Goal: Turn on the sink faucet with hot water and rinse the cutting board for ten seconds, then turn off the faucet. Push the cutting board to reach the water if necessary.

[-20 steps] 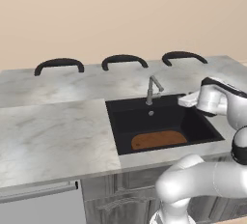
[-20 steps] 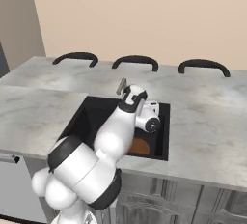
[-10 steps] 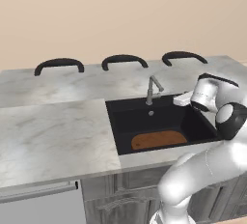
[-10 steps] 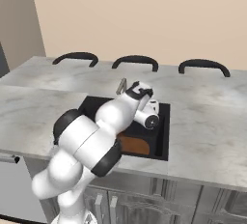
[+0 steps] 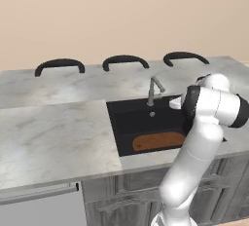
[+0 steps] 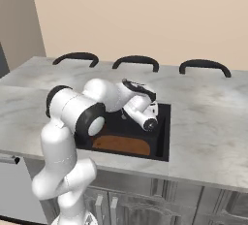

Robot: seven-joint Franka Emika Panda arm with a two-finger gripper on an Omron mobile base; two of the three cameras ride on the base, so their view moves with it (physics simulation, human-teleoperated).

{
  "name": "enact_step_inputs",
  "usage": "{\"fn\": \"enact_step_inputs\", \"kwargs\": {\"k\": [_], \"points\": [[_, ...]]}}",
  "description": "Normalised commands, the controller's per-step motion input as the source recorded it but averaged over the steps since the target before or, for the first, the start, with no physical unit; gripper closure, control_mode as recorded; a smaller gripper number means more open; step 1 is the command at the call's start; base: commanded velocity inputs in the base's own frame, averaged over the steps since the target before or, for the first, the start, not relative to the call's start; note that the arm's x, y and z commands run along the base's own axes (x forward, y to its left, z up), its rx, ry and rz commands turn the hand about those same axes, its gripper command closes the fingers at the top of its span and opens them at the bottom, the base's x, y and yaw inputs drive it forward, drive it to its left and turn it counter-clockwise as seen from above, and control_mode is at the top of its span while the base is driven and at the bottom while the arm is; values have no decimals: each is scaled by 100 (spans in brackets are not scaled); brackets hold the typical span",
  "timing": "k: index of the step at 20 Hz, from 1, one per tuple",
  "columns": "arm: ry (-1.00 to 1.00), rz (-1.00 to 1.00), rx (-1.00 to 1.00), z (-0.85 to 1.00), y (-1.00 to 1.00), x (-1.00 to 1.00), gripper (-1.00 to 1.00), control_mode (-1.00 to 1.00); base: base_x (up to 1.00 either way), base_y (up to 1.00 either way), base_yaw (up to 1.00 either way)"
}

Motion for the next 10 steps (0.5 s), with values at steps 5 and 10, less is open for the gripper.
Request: {"fn": "enact_step_inputs", "kwargs": {"k": [5, 10], "points": [[0, 0, 0, -1, 0, 23, -100, -100, 0, 0, 0], [0, 0, 0, 0, 0, 19, -100, -100, 0, 0, 0]]}}
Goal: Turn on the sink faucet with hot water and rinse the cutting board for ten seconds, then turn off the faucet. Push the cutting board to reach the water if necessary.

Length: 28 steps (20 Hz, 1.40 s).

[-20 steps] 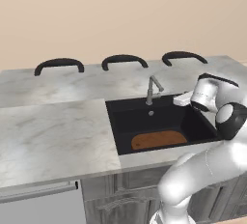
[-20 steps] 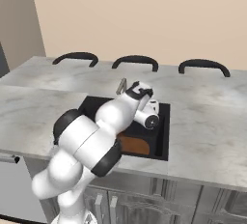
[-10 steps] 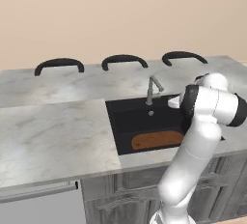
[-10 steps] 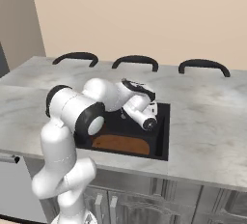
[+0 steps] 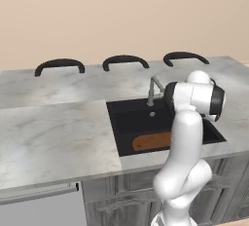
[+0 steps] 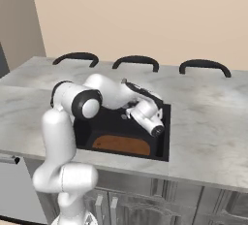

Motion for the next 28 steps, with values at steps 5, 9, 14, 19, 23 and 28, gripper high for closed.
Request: {"fn": "enact_step_inputs", "kwargs": {"k": [5, 9, 14, 19, 23, 28], "points": [[0, 0, 0, 0, 0, 25, -100, -100, 0, 0, 0], [0, 0, 0, 0, 3, 29, -100, -100, 0, 0, 0], [0, 0, 0, 0, 10, 32, -100, -100, 0, 0, 0], [0, 0, 0, 0, 20, 28, -100, -100, 0, 0, 0], [0, 0, 0, 0, 15, 24, -100, -100, 0, 0, 0], [0, -3, 0, 0, 11, 27, -100, -100, 0, 0, 0]]}}
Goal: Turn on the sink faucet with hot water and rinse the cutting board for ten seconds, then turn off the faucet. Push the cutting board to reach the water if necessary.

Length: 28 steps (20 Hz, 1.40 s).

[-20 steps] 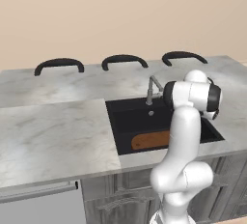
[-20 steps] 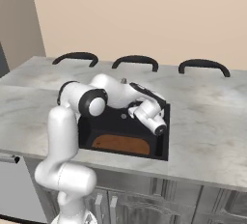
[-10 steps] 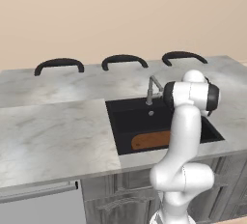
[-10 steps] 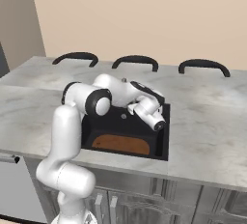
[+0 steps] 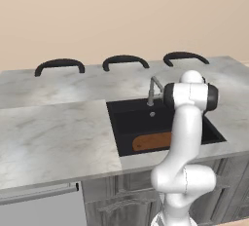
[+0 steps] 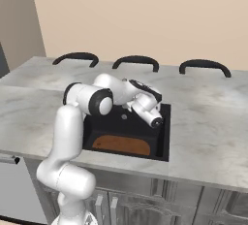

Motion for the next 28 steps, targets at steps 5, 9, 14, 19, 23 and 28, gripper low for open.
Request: {"fn": "enact_step_inputs", "kwargs": {"k": [5, 9, 14, 19, 23, 28], "points": [[0, -4, 0, 0, 10, 26, -100, -100, 0, 0, 0], [0, -2, 0, 0, 0, 24, -100, -100, 0, 0, 0], [0, -1, 0, 0, 0, 22, -100, -100, 0, 0, 0], [0, 0, 0, 0, 0, 18, -100, -100, 0, 0, 0], [0, 0, 0, 0, 4, 6, -100, -100, 0, 0, 0], [0, 0, 0, 0, 8, 4, -100, -100, 0, 0, 0]]}}
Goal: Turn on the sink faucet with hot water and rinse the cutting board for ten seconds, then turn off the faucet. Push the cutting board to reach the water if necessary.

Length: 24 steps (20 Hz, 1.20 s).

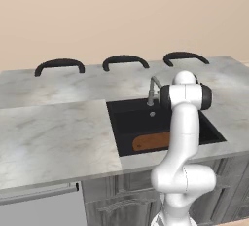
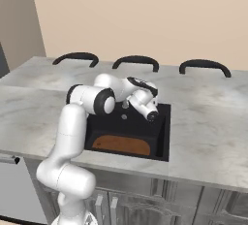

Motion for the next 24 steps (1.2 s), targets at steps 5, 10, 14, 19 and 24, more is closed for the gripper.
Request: {"fn": "enact_step_inputs", "kwargs": {"k": [5, 10, 14, 19, 24], "points": [[0, 0, 0, 0, 8, 8, -100, -100, 0, 0, 0], [0, 0, 0, 0, 13, 0, -100, -100, 0, 0, 0], [2, -1, 0, 0, 19, 1, -100, -100, 0, 0, 0], [2, -1, 0, 0, 12, 0, -100, -100, 0, 0, 0], [2, 0, 0, -5, 0, 0, -100, -100, 0, 0, 0]]}}
